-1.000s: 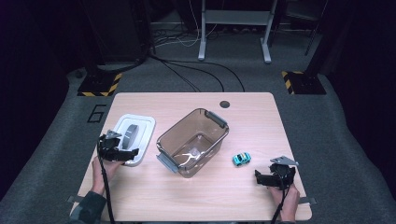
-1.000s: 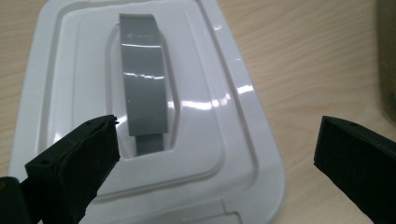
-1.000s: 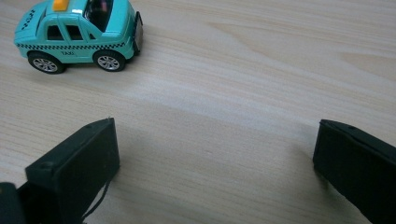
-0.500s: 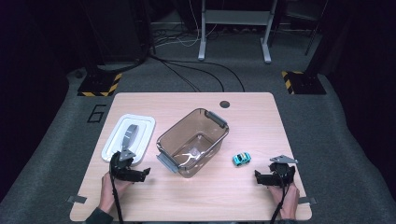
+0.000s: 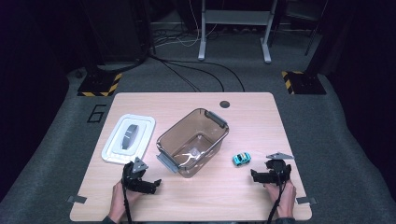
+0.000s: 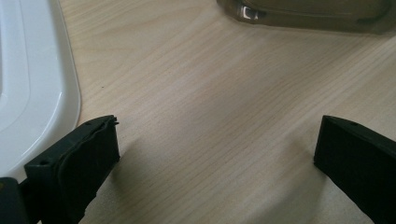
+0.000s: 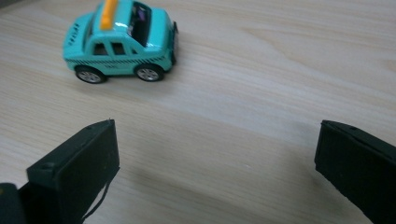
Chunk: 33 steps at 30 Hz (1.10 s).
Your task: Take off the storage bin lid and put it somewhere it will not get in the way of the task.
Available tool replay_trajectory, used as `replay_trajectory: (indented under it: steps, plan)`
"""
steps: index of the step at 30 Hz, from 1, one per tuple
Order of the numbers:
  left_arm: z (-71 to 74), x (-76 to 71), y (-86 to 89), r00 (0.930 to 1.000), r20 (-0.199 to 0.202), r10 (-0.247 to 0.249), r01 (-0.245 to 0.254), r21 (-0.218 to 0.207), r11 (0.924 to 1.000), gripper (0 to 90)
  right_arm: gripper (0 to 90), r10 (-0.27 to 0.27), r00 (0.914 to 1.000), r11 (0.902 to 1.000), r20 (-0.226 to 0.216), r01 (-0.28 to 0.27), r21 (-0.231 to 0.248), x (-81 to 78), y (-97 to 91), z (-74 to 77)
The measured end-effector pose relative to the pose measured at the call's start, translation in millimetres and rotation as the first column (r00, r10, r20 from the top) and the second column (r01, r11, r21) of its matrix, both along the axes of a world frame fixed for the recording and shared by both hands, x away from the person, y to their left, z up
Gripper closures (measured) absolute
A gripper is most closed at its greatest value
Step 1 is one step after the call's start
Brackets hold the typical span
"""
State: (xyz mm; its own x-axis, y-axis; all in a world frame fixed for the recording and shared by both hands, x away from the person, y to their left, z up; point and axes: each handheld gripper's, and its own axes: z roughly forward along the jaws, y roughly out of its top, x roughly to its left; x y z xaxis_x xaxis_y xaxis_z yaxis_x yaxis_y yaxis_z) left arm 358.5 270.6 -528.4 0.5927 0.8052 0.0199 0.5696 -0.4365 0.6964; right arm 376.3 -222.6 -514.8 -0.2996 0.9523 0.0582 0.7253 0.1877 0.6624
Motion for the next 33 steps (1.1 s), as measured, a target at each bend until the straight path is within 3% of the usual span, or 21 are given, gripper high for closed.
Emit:
replay_trajectory:
  steps: [3,13,22,24,33]
  plan:
    - [-1.9,-1.4,0.7,1.0000,0.008,0.004,-0.004,-0.019,0.9998,0.0,0.0,0.016,0.9999,0.9999,0.001,-0.016,0.005,2.9,7.5,6.0]
    - [-1.7,-2.5,0.6,1.0000,0.004,0.009,-0.009,-0.017,0.9998,0.0,0.0,0.054,0.9984,0.9985,-0.015,-0.054,0.009,18.3,36.9,19.1]
    - [-2.5,-2.7,-0.1,0.9997,0.019,0.014,-0.014,-0.019,0.9997,0.0,0.0,0.052,0.9959,0.9986,-0.074,-0.052,0.008,36.7,50.9,16.5]
    - [-2.7,-2.7,-0.3,0.9997,0.017,0.015,-0.015,-0.023,0.9996,0.0,0.0,0.043,0.9935,0.9991,-0.105,-0.042,0.007,42.0,57.4,14.7]
    - [-1.9,-2.9,0.2,0.9999,0.002,0.013,-0.013,-0.022,0.9997,0.0,0.9,0.050,0.9894,0.9984,-0.136,-0.053,-0.018,53.0,66.0,12.3]
